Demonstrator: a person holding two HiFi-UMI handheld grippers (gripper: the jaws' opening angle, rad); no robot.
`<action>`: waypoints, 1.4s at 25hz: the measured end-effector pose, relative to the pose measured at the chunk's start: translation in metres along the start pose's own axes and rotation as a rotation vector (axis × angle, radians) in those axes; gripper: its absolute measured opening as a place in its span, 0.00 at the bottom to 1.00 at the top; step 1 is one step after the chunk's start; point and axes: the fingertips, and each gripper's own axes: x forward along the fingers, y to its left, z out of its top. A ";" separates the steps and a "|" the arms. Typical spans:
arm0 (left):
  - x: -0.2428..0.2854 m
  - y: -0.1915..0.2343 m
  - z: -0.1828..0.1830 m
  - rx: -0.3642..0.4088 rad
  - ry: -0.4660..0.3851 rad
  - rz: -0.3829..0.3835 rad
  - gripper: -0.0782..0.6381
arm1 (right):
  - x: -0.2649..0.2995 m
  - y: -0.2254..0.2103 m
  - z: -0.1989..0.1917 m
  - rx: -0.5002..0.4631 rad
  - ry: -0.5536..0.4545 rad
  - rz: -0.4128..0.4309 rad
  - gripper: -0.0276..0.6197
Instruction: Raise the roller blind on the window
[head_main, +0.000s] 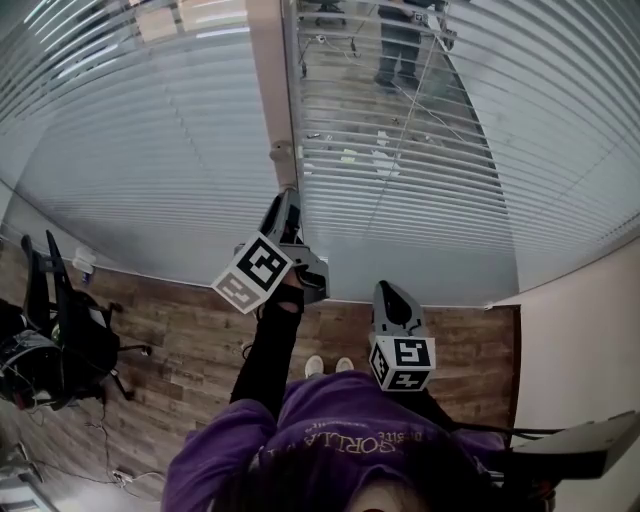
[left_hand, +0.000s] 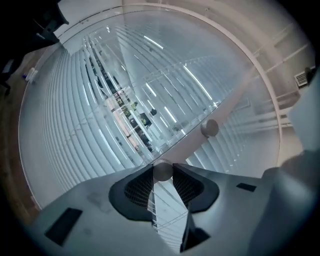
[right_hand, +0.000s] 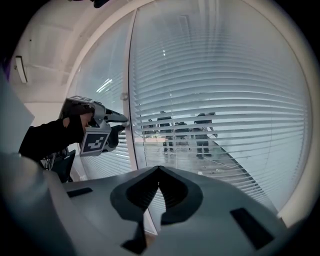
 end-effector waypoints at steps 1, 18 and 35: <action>0.000 0.000 0.000 0.003 0.004 0.000 0.28 | 0.000 0.000 0.000 -0.001 0.000 0.002 0.04; 0.001 -0.013 -0.006 1.037 0.071 0.127 0.28 | -0.001 0.002 -0.002 -0.004 0.009 0.003 0.04; -0.007 -0.003 0.005 0.131 -0.066 -0.045 0.28 | 0.002 0.004 -0.001 -0.009 0.005 0.002 0.04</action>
